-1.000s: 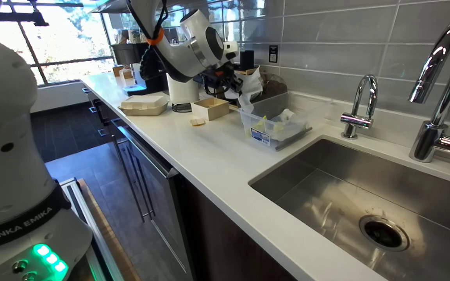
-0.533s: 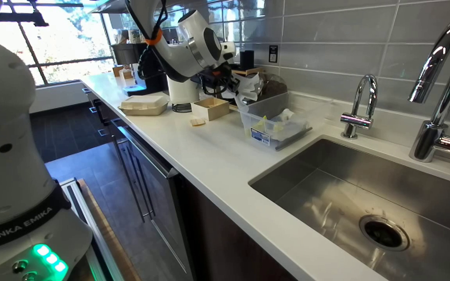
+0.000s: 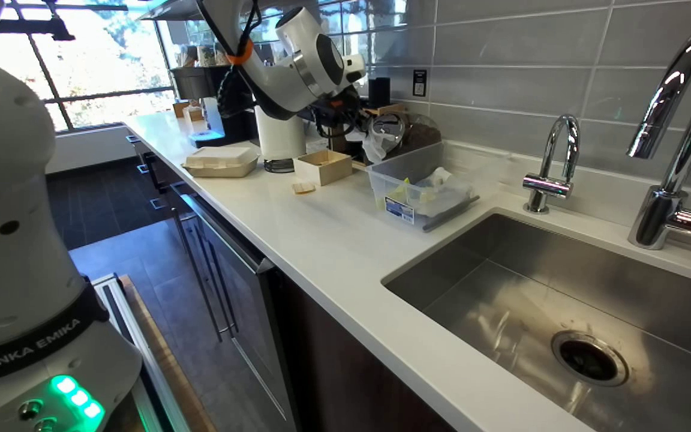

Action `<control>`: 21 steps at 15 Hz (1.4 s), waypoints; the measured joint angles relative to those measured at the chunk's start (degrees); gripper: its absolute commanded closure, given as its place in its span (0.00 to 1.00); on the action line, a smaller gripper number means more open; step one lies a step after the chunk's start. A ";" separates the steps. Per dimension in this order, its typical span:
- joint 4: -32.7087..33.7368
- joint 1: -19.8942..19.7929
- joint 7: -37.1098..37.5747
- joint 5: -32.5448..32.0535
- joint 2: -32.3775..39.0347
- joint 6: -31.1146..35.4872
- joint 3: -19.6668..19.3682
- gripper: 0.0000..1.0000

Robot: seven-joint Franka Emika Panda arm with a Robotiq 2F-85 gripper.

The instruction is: Wipe the silver lid with the paper towel

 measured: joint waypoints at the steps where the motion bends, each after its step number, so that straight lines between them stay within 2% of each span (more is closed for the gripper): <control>1: 0.31 0.25 0.00 -0.05 0.09 0.37 -0.50 1.00; 7: 1.14 3.54 0.00 -0.11 0.91 3.11 -4.92 1.00; 12: 1.22 4.53 0.03 -0.10 1.49 3.32 -5.94 1.00; 16: 1.63 7.66 1.01 -0.03 2.25 4.50 -10.18 1.00; 21: 1.70 8.84 1.15 0.00 2.98 4.50 -11.34 1.00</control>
